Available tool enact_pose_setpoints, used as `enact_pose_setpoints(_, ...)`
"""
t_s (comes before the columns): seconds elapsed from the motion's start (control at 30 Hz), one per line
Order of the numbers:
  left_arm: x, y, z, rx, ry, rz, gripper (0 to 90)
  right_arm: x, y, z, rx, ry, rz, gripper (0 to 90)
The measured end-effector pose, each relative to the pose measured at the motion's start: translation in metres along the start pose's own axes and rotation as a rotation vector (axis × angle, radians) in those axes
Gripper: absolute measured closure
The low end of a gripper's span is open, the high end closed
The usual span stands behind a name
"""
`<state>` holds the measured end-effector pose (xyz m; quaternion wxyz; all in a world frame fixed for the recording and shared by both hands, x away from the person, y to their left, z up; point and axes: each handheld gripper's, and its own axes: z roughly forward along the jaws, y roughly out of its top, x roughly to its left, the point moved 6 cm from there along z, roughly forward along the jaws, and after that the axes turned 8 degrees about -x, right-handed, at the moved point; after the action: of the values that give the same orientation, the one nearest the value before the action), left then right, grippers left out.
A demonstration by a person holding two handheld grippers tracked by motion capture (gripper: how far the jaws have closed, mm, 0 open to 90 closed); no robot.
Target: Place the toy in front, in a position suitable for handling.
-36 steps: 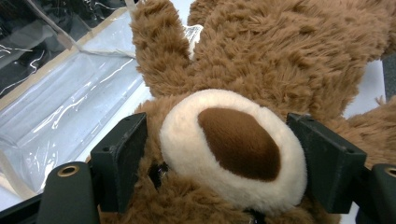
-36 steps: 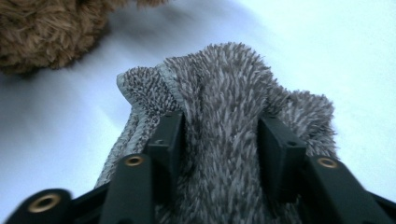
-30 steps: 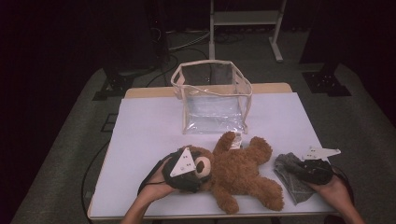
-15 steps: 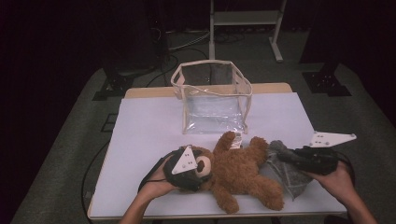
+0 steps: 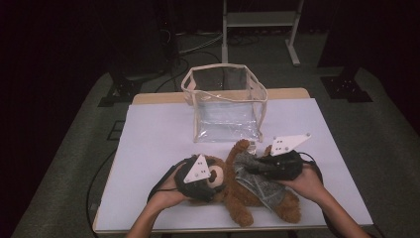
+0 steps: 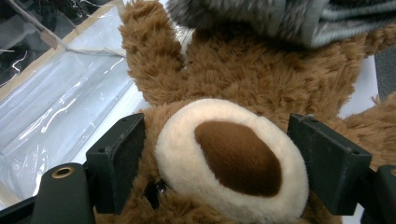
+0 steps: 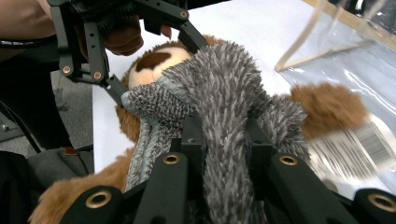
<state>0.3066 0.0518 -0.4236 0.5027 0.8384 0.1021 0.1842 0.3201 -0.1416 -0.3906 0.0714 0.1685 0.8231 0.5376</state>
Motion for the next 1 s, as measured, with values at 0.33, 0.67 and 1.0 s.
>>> enact_pose_setpoints(0.33,0.003,-0.002,-0.008,0.008,0.004,0.009,17.0,0.004,0.000,0.019,0.027,0.002,-0.030,74.4)
enact_pose_setpoints(0.67,0.006,-0.009,-0.025,-0.006,0.013,-0.012,11.8,0.005,-0.006,0.011,0.026,-0.008,-0.039,74.2)
enact_pose_setpoints(1.0,0.006,-0.019,-0.024,-0.019,-0.018,-0.045,31.7,0.000,-0.011,-0.002,0.039,-0.027,-0.016,74.5)
